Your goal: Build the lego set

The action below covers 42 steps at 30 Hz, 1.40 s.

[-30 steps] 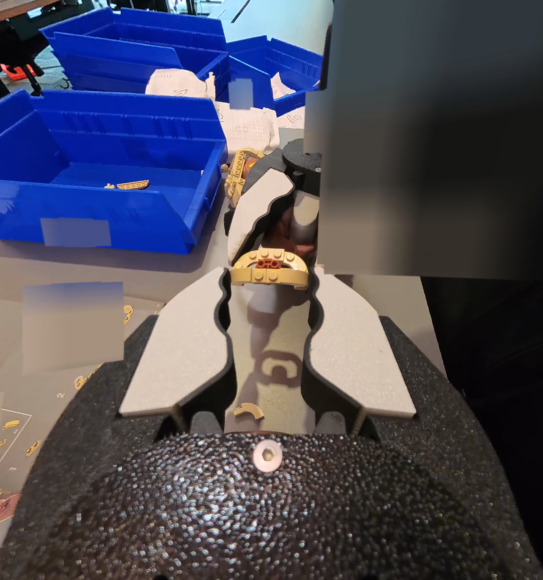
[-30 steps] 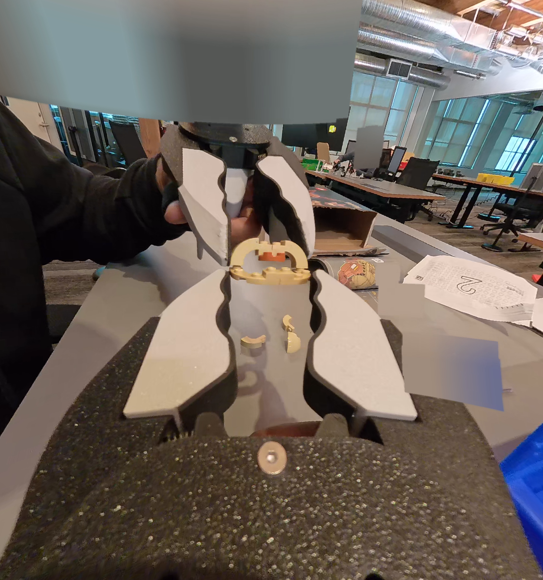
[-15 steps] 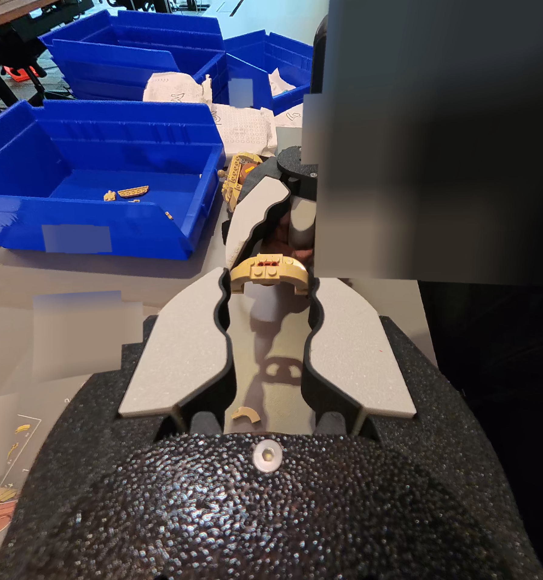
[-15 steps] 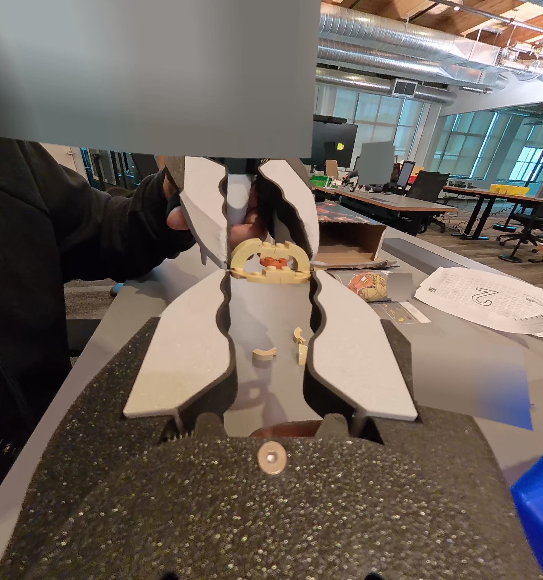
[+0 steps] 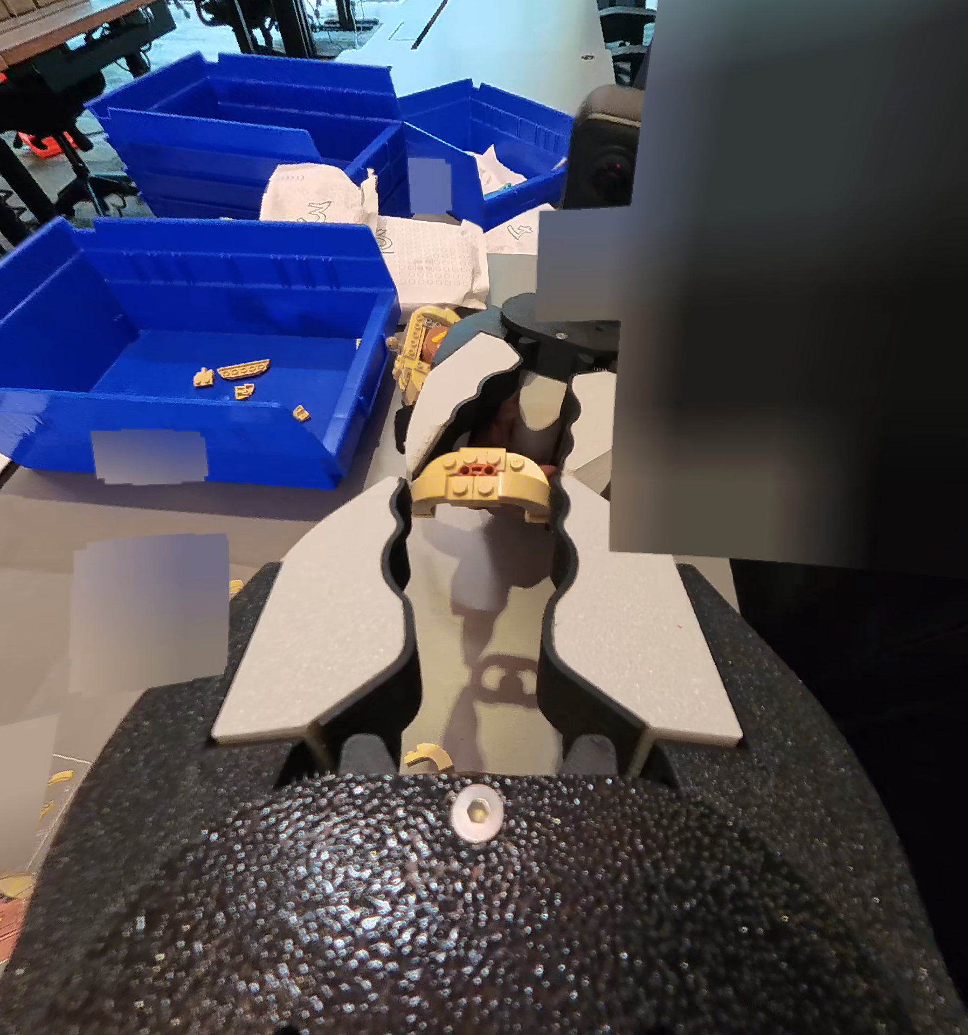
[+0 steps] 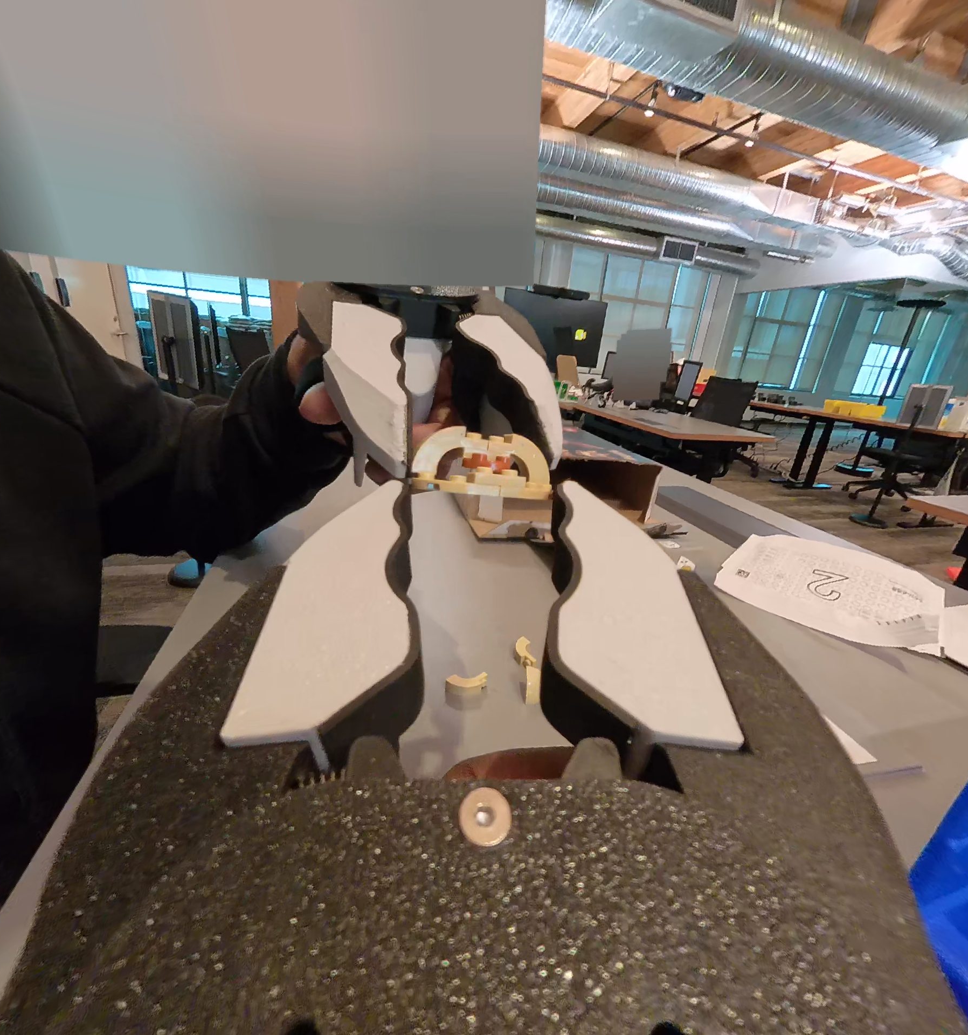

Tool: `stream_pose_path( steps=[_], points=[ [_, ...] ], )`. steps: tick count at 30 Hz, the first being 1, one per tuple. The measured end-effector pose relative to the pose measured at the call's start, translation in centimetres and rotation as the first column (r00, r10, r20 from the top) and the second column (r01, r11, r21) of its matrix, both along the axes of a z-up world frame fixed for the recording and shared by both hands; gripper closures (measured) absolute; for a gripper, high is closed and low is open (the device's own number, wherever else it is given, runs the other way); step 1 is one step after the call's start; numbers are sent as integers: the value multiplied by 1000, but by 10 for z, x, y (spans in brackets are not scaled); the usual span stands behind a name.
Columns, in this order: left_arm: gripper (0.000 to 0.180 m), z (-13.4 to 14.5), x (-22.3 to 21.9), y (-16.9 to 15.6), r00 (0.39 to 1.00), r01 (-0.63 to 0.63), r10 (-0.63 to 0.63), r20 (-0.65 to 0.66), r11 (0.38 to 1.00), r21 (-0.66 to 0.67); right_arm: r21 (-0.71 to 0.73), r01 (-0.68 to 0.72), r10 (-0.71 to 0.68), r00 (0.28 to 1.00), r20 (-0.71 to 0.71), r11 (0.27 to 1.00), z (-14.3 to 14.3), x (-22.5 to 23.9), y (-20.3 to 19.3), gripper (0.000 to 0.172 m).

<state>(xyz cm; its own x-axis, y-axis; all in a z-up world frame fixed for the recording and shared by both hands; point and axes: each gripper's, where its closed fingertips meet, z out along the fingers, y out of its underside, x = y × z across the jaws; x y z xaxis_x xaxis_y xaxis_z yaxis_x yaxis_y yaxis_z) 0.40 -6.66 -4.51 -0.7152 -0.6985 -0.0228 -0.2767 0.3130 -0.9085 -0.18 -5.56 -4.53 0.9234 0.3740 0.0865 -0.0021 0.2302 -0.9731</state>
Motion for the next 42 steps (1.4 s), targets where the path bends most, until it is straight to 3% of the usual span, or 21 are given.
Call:
stream_pose_path(
  steps=[18, 30, 42],
  points=[
    [133, 46, -31, -36, 995, 94, -93, -26, 994, 48, 255, 174, -189, 981, 35, 951, 53, -27, -43, 125],
    [133, 37, -38, -44, 985, 150, -145, -89, 988, 45, 215, 266, -277, 960, 23, 940, 39, -35, -49, 125],
    [133, 42, -49, -56, 965, 235, -220, -143, 967, 100, 322, 277, -270, 961, -65, 905, 45, -47, -57, 125]
  ],
)
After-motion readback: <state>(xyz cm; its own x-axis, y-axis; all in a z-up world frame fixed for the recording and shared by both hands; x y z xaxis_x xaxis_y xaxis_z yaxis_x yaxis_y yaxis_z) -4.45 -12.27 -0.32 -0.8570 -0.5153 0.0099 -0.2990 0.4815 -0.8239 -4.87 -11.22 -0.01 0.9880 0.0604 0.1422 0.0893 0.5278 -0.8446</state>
